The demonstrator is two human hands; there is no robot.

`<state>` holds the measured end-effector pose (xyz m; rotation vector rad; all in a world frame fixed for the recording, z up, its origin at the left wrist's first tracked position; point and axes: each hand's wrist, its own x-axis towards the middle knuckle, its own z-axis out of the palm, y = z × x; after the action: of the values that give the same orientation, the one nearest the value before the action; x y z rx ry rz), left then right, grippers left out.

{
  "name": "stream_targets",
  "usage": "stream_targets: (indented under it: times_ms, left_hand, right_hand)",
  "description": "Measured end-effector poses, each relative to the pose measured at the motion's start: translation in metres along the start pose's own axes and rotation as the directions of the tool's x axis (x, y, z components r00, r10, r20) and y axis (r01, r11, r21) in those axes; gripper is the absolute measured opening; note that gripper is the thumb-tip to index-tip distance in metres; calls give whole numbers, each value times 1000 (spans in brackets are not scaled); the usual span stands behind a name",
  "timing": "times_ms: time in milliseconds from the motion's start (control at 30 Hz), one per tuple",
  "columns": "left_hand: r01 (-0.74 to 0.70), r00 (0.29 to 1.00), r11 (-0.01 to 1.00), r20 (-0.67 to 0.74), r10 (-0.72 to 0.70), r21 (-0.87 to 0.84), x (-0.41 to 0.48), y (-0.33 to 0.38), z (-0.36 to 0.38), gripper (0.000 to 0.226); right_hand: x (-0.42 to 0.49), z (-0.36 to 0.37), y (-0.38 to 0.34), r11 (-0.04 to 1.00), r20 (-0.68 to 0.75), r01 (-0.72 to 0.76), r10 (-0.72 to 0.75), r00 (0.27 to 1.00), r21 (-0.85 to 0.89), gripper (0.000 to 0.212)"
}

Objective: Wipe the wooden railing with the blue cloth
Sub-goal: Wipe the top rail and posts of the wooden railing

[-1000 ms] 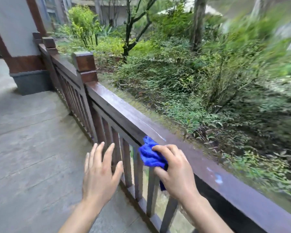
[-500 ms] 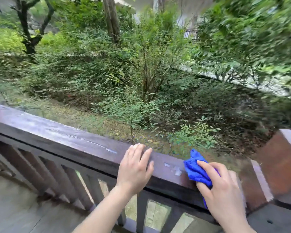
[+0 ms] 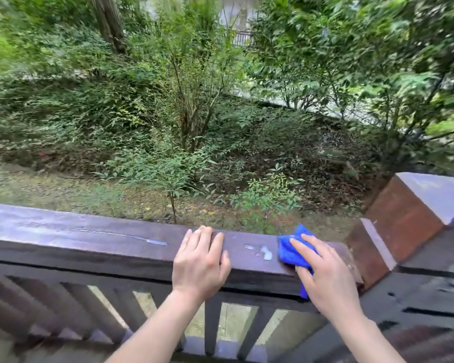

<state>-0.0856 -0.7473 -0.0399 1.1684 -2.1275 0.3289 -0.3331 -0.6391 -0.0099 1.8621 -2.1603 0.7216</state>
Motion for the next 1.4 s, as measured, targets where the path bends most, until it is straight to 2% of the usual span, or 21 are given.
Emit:
stream_targets:
  times_ms: [100,133,200,267,367,400,500,533,600,700,733,833,900,933,1033,1067,1100,1200,1233,1367,1400]
  left_hand:
    - [-3,1000,1000,6,3,14,2,1,0,37]
    - [1,1000,1000,11,-1,14,2,1,-1,38]
    - [8,1000,1000,26,-8,5,2,2,-3,39]
    - [9,999,1000,45,-9,-1,3,2,-3,40]
    - [18,998,1000,61,-18,-1,1,2,-4,41]
    - [20,998,1000,67,-20,-3,1,2,-5,41]
    - [30,996,1000,79,-30,-5,1,2,-7,41]
    - [33,996,999,84,-32,-3,1,3,-8,40]
    - [32,995,999,96,-31,-6,2,4,-8,41]
    - [32,994,999,102,-31,-10,1,2,-7,41]
    - [32,994,999,104,-31,-10,0,2,-7,41]
    - [40,992,999,116,-40,1,1,1,-10,42]
    - [37,992,999,119,-36,-2,2,3,-11,41]
    - [34,992,999,119,-32,-8,2,3,-11,41]
    - [32,994,999,106,-31,-12,2,1,-7,38]
    - [30,994,1000,101,-29,-10,1,0,-6,38]
    - [28,995,1000,97,-27,-10,0,0,-5,40]
    - [27,996,1000,88,-27,0,1,0,-5,42]
    - [33,994,999,102,-33,1,2,1,-5,41]
    - [60,988,998,142,-60,5,4,1,-10,34]
    - [65,986,998,151,-66,15,4,0,-12,34]
  right_hand:
    - [14,-7,8,948,-62,-299,307,950,110,37]
    - [14,-5,0,928,-92,-340,356,930,154,34]
    - [7,6,-27,945,-128,-264,291,948,195,33]
    - [-8,19,-49,974,-98,-110,132,986,199,37]
    - [-11,19,-43,992,-87,32,-21,996,120,38]
    - [-5,17,-33,995,-93,-10,19,996,98,35]
    - [14,13,-20,953,-121,-267,285,951,142,26]
    - [15,15,-27,944,-137,-291,312,940,156,24]
    - [11,23,-49,967,-149,-201,224,963,156,25]
    - [-2,26,-59,991,-103,42,-29,994,123,30]
    - [3,21,-49,994,-96,25,-15,995,106,29]
    - [30,4,-25,948,-90,-292,304,948,123,16]
    - [36,10,-40,922,-98,-364,377,921,132,19]
    - [34,18,-56,941,-73,-308,320,944,141,24]
    - [11,39,-92,993,44,6,-11,999,117,38]
    - [16,38,-89,994,60,30,-36,998,105,39]
    - [26,35,-82,995,68,-28,21,997,97,37]
    - [54,33,-73,951,66,-290,285,956,103,32]
    - [56,35,-80,959,54,-262,258,965,103,32]
    - [37,49,-108,983,75,84,-97,992,164,33]
    - [43,48,-104,981,87,94,-110,990,170,31]
